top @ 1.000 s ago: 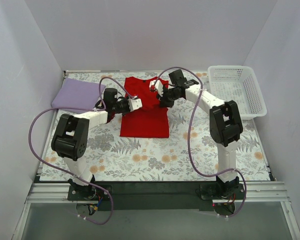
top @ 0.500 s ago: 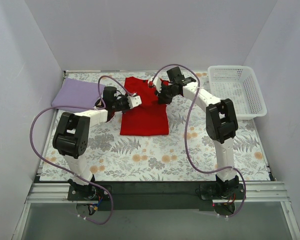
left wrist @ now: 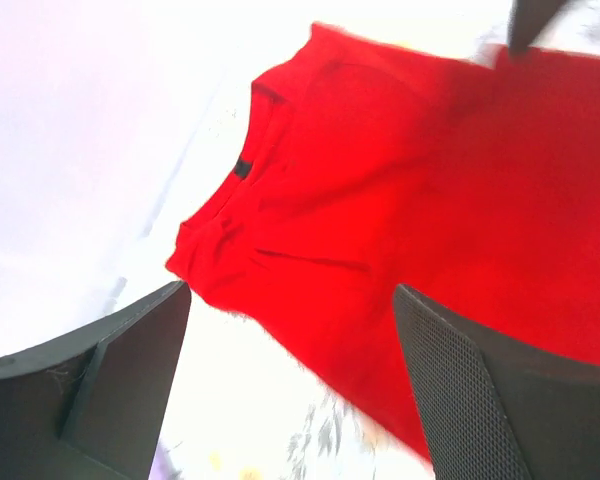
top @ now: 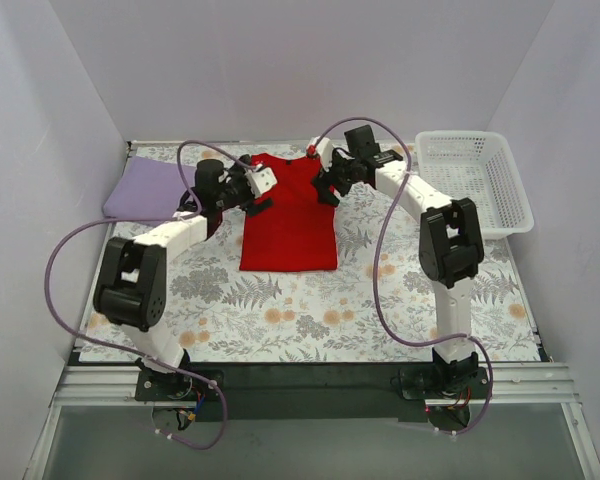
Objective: Fold and stack the t-shirts
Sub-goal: Fold the tshirt
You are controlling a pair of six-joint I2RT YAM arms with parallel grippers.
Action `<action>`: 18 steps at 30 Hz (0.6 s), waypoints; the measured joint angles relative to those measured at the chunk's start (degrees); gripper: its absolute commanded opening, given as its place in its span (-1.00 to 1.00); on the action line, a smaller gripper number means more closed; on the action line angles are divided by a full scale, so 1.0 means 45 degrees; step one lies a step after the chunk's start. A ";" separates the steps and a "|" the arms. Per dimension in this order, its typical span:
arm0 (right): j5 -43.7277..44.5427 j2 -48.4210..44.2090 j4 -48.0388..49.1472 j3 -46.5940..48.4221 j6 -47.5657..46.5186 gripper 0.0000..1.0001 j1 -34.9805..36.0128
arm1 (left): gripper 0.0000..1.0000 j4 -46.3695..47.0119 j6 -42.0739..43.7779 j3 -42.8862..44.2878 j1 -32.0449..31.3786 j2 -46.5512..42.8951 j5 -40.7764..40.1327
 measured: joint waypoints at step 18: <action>-0.1846 -0.5323 0.0695 -0.9146 -0.6737 0.62 0.2419 | 0.29 -0.3633 0.4881 -0.7698 -0.1418 -0.6470 0.1496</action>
